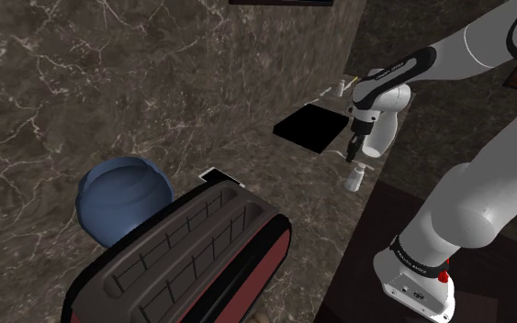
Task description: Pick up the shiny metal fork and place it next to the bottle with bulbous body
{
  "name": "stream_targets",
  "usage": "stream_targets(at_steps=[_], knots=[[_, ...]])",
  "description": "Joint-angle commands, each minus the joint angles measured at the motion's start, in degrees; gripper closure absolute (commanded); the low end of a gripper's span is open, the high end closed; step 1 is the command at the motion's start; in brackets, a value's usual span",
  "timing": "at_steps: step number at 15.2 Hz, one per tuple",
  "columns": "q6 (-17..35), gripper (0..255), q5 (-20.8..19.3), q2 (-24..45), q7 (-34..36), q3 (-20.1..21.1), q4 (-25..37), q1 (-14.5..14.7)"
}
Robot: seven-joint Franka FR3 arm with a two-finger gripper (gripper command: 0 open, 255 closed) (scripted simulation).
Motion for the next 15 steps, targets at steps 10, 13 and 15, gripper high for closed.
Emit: stream_targets(at_steps=[10,13,15], knots=[[-4.4,0,-1.8,-2.1,1.7,-0.4,1.3,-1.7],[-8.2,0,-2.9,-3.9,2.6,0.2,3.6,-2.1],[-8.2,0,-2.9,-3.9,2.6,0.3,3.6,-2.2]])
